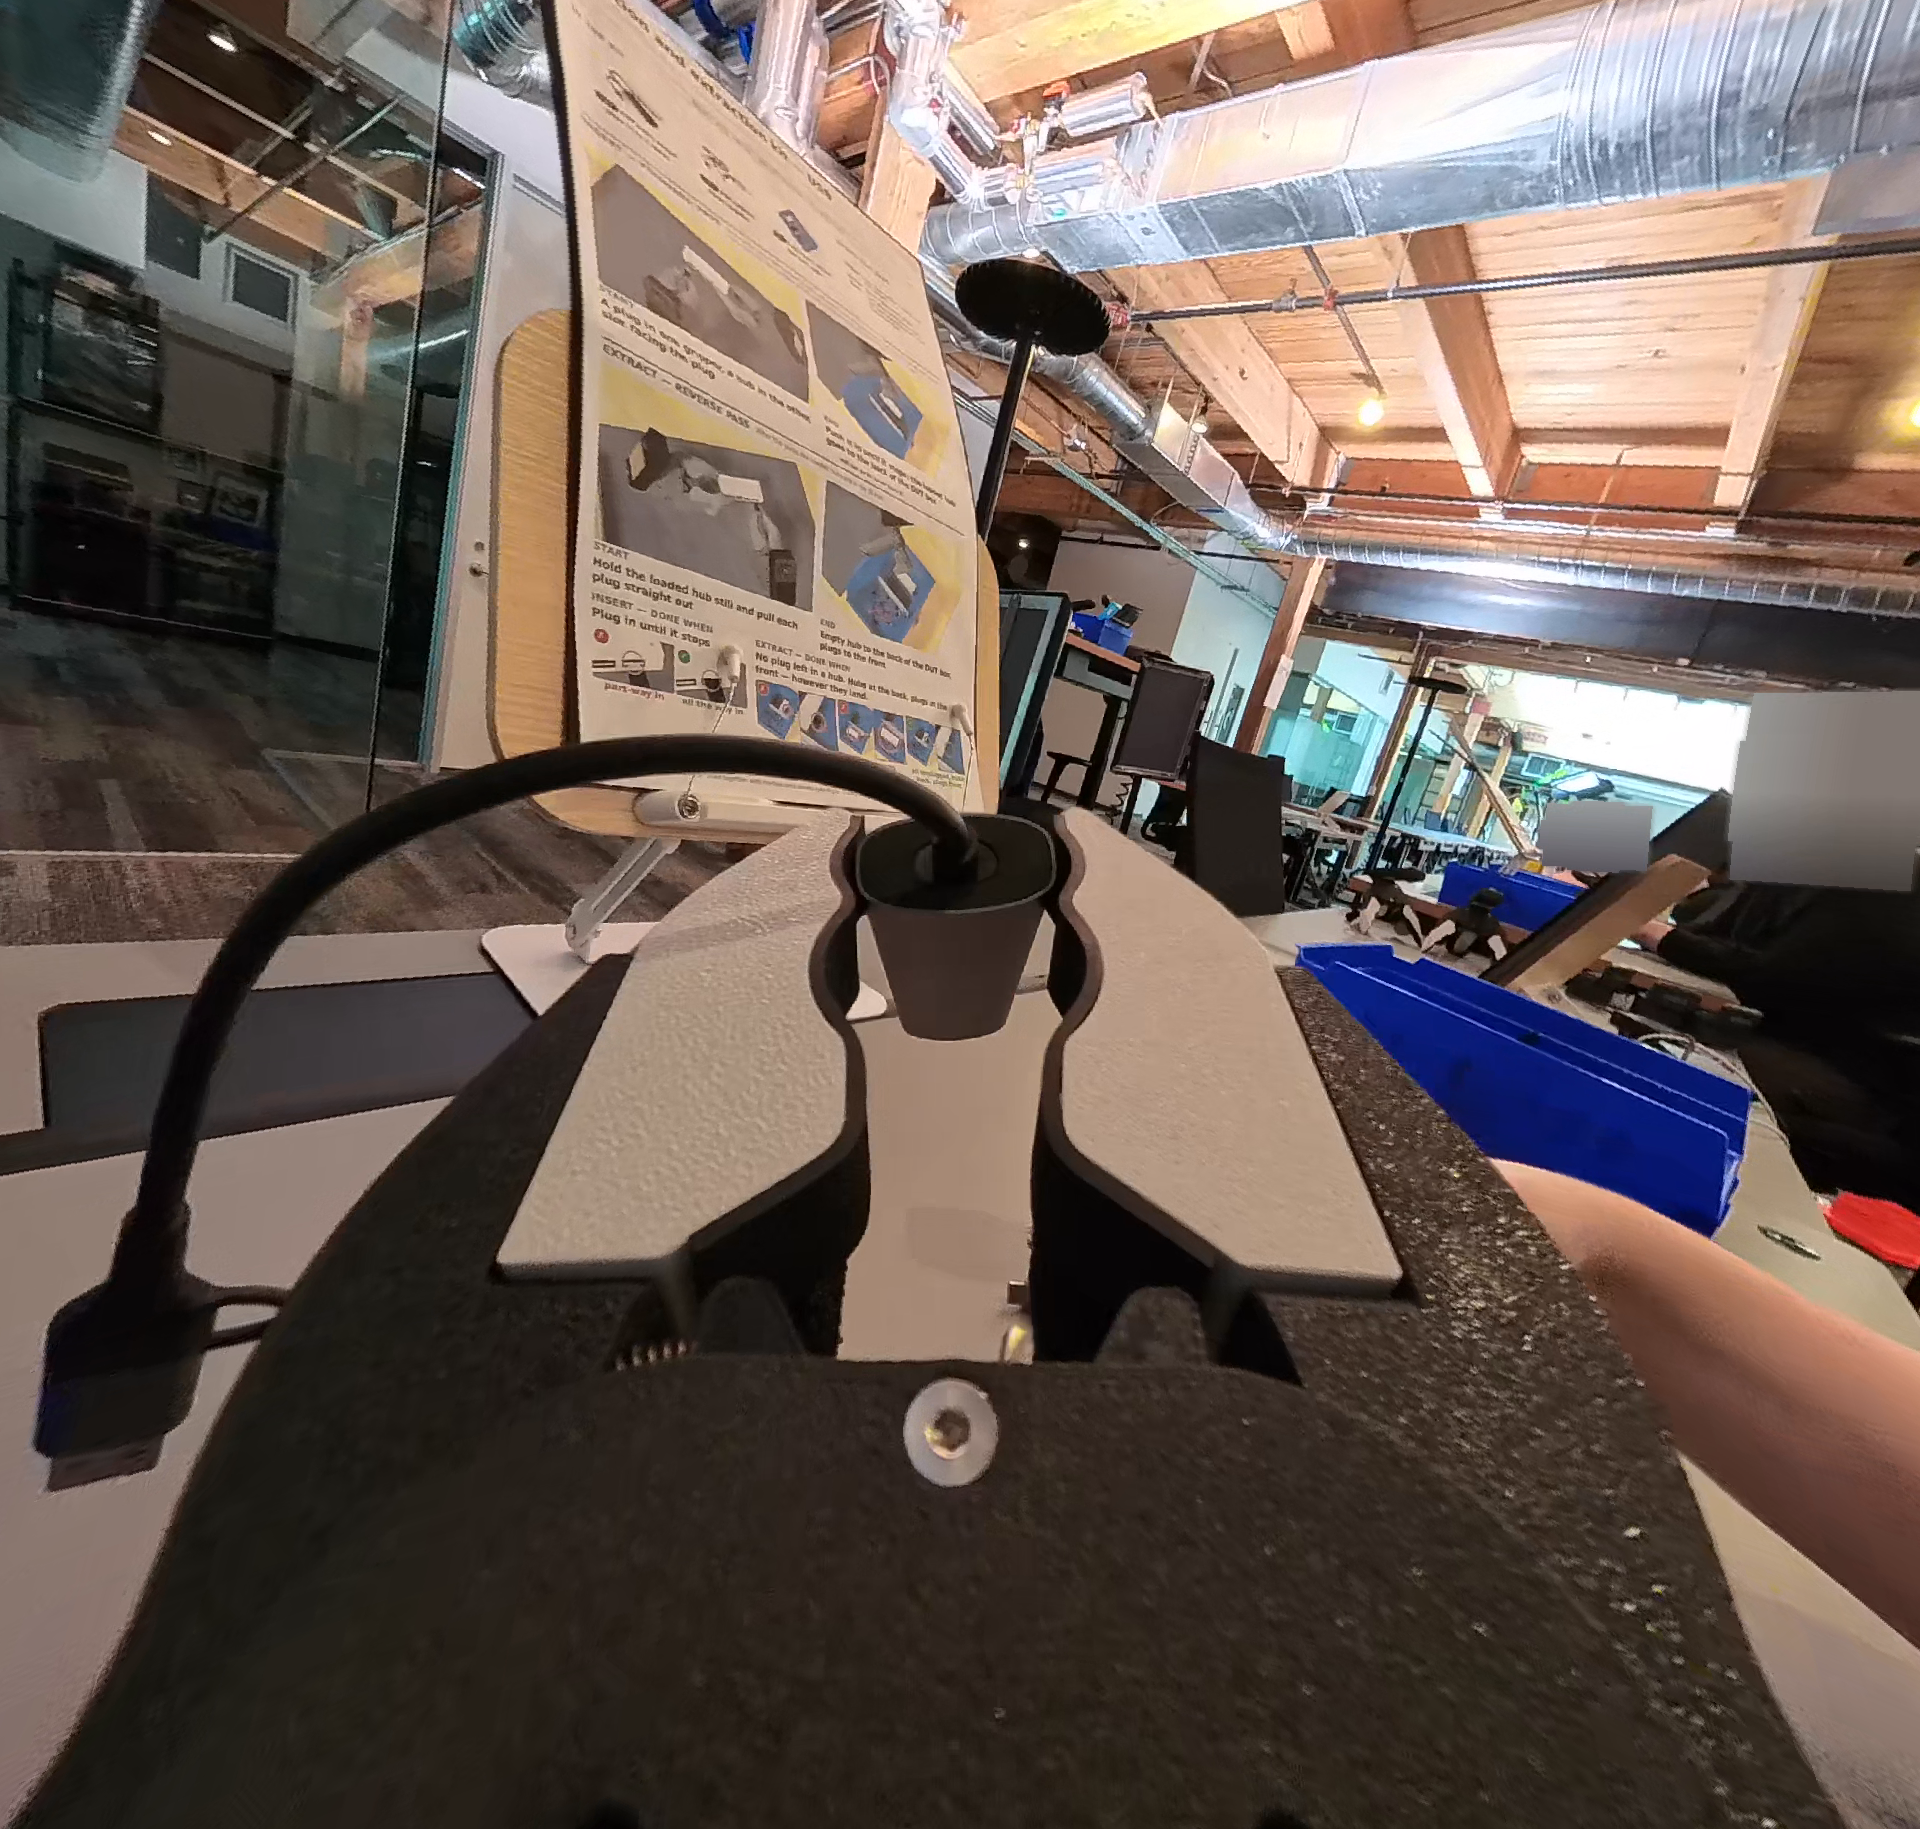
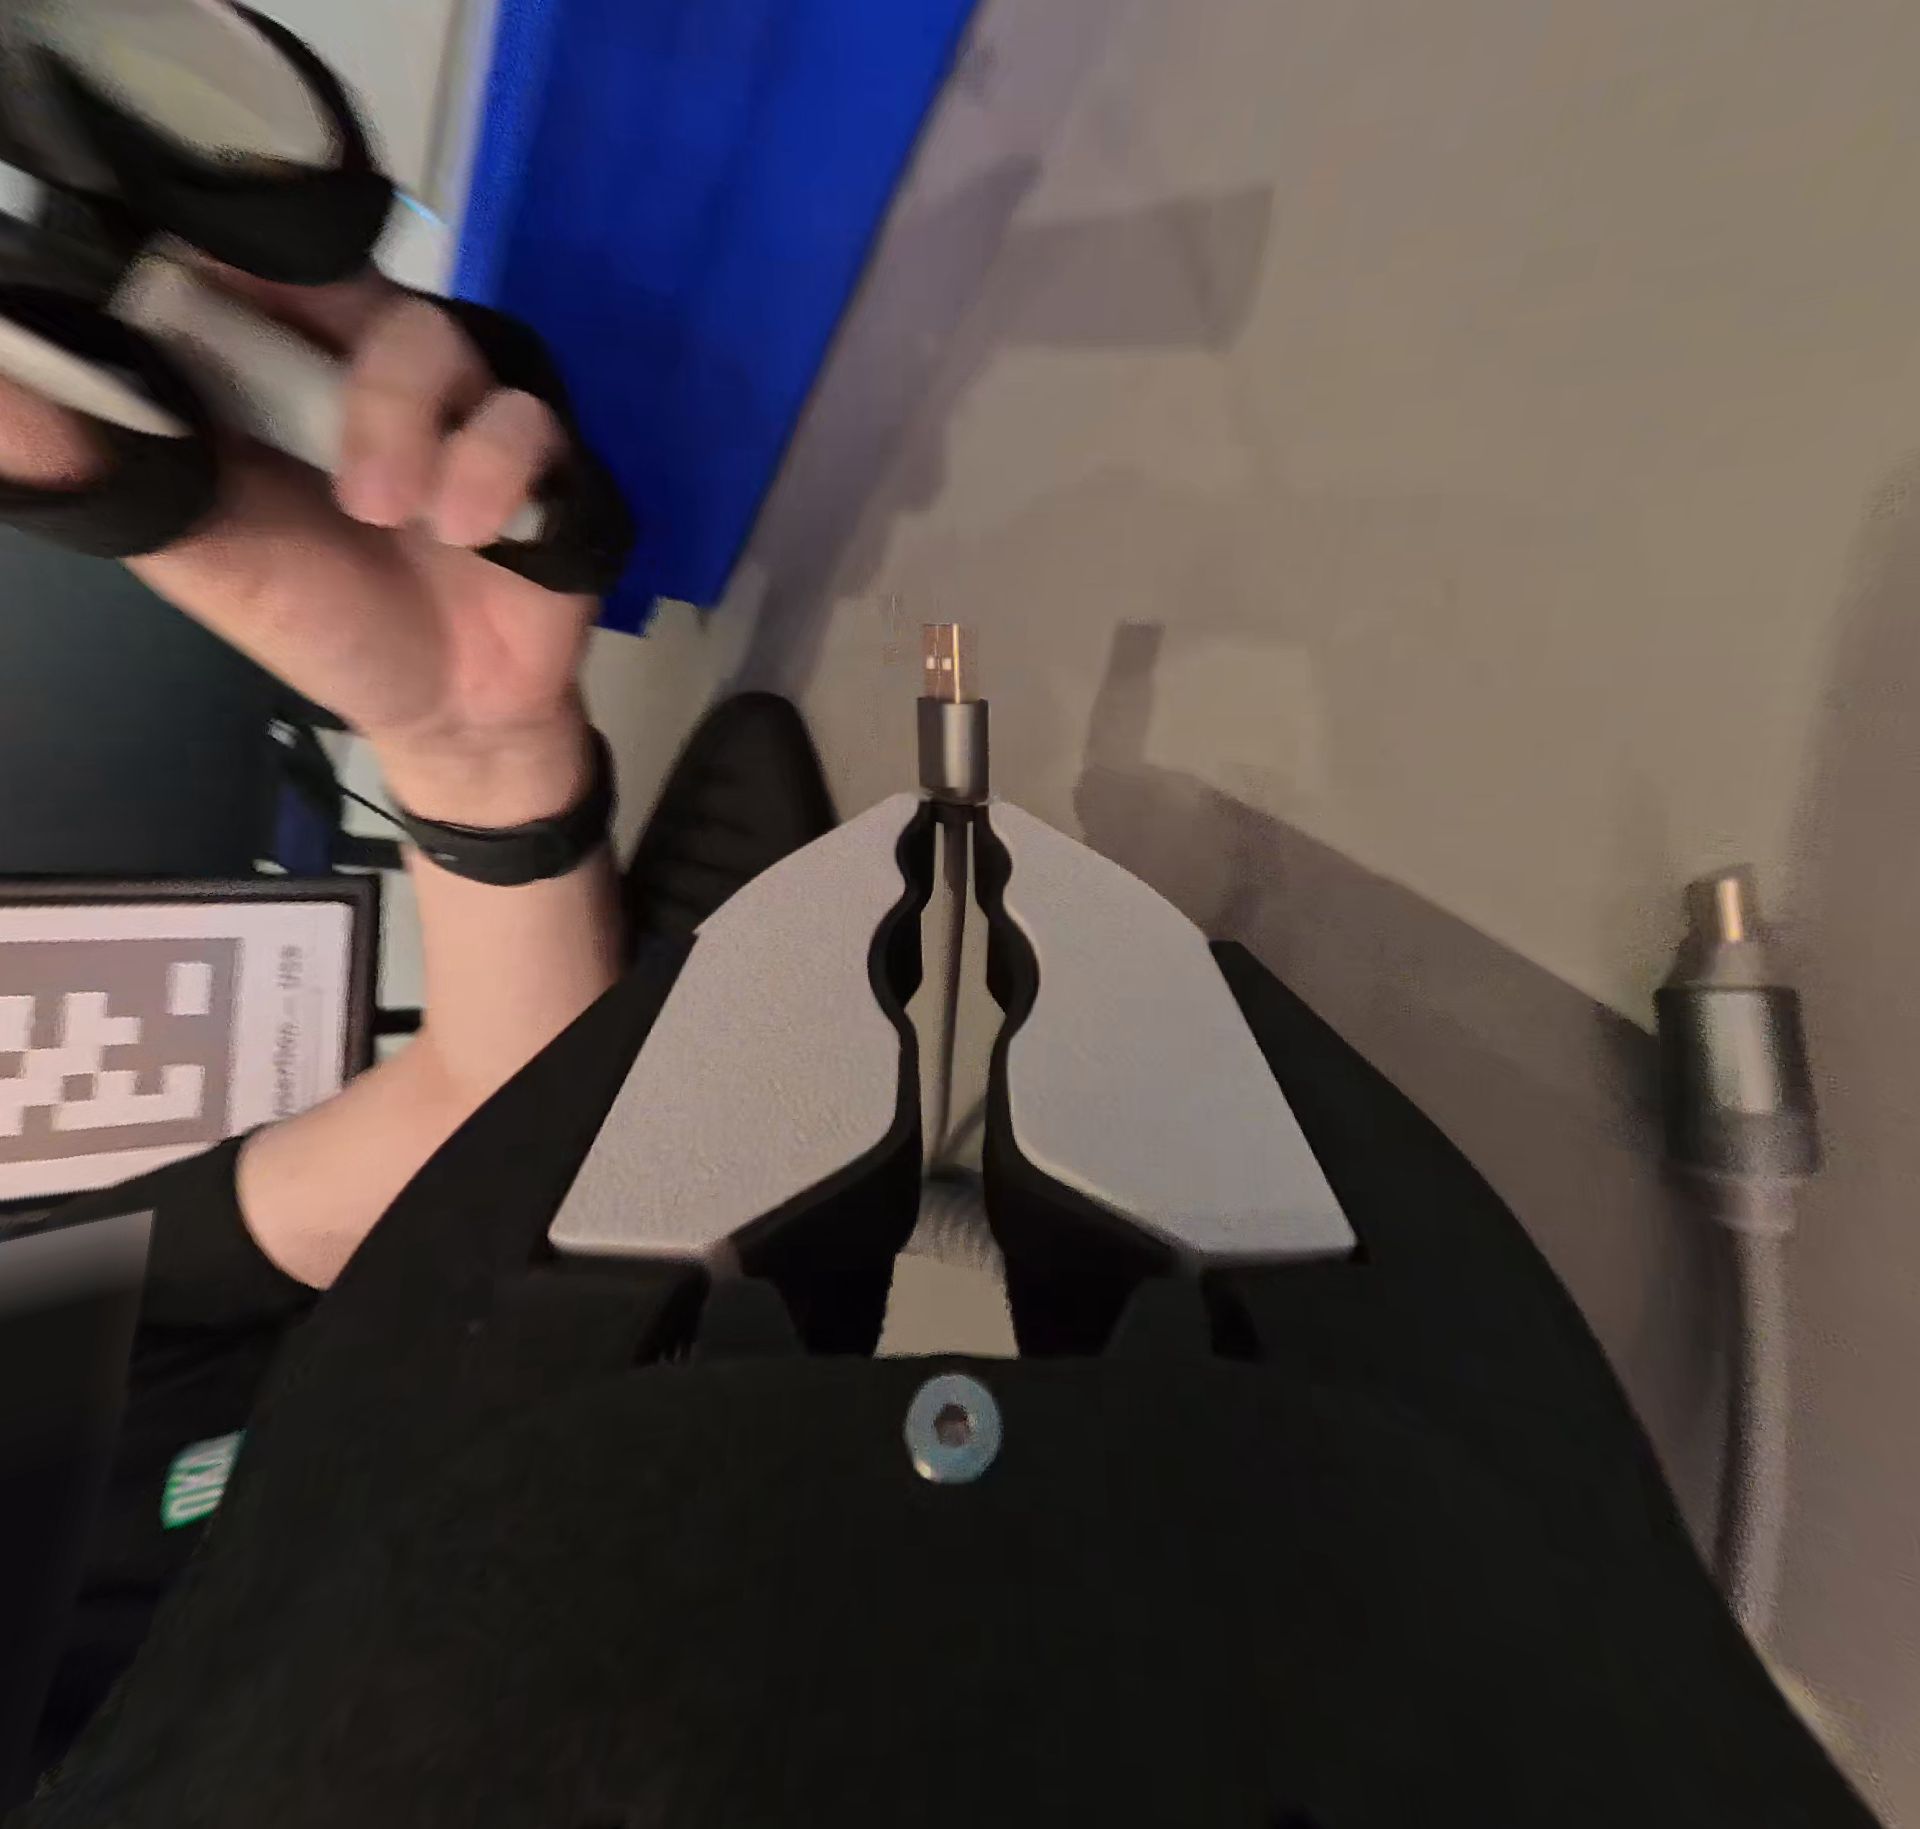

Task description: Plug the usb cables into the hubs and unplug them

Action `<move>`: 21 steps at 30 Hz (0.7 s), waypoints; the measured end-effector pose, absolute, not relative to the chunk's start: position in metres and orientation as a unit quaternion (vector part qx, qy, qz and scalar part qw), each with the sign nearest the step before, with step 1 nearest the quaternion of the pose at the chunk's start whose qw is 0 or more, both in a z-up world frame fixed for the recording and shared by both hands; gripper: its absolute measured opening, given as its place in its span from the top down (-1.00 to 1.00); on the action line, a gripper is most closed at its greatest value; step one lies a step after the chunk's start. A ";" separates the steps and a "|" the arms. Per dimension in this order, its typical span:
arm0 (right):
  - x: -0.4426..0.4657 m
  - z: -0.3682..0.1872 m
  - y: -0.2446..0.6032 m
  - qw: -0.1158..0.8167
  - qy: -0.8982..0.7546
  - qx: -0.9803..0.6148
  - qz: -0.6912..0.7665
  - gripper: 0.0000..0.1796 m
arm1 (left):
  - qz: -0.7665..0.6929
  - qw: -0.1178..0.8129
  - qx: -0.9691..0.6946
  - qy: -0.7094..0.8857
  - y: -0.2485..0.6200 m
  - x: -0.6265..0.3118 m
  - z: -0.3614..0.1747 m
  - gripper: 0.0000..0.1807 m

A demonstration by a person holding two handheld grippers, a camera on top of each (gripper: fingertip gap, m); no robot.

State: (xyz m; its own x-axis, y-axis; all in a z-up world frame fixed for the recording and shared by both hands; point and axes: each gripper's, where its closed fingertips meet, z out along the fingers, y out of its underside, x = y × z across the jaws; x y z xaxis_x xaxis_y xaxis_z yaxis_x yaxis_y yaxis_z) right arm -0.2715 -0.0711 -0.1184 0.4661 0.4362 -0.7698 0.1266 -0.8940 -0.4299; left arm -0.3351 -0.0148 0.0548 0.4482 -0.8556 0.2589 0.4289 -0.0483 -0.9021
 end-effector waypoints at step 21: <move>-0.271 -0.136 -0.042 0.402 -0.359 -0.835 0.108 0.81 | -0.486 0.660 -0.539 0.192 -0.010 -0.341 0.053 0.64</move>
State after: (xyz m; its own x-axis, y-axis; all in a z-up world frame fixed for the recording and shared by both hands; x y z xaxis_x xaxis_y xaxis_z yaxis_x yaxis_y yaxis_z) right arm -0.2707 -0.0420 -0.1364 0.7189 0.6866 0.1083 0.5130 -0.4190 -0.7492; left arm -0.3407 -0.0104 0.0530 0.4526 -0.8496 0.2709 0.4345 -0.0552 -0.8990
